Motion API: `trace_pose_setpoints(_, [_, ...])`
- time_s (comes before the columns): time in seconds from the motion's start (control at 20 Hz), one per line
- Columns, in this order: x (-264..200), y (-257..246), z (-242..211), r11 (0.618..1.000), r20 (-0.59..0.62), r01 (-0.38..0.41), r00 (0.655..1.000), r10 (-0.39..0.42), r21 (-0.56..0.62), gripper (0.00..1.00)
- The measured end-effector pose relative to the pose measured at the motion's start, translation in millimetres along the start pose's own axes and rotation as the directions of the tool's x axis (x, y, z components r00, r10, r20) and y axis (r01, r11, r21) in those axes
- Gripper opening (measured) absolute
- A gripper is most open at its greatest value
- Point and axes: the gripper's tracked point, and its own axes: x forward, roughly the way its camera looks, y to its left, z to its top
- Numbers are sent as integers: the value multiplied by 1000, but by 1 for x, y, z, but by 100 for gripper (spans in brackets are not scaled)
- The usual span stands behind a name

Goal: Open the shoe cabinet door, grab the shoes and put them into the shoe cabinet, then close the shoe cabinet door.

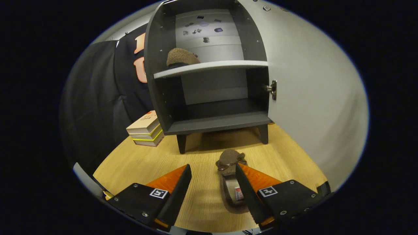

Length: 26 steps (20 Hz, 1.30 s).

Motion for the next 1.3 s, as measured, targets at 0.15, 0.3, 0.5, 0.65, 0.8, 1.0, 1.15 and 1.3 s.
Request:
trace_pose_setpoints(0.15, [27, 0, -23, 1000, -51, -5, 999, 5, 3, 81])
trace_pose_setpoints(0.3, [45, -2, -35, 1000, -89, -12, 996, 12, 6, 71])
trace_pose_setpoints(0.5, [53, -2, -41, 1000, -105, -11, 994, 11, -1, 64])
trace_pose_setpoints(0.65, [54, -3, -54, 999, -135, -17, 991, 13, -32, 62])
trace_pose_setpoints(0.8, [58, -4, -64, 998, -140, -11, 990, 3, -54, 62])
trace_pose_setpoints(1.0, [78, -3, -68, 998, -136, 6, 991, -14, -55, 60])
trace_pose_setpoints(1.15, [92, -7, -70, 998, -137, 31, 990, -38, -54, 44])
trace_pose_setpoints(1.3, [102, -16, -62, 997, -116, 69, 991, -72, -28, 30])
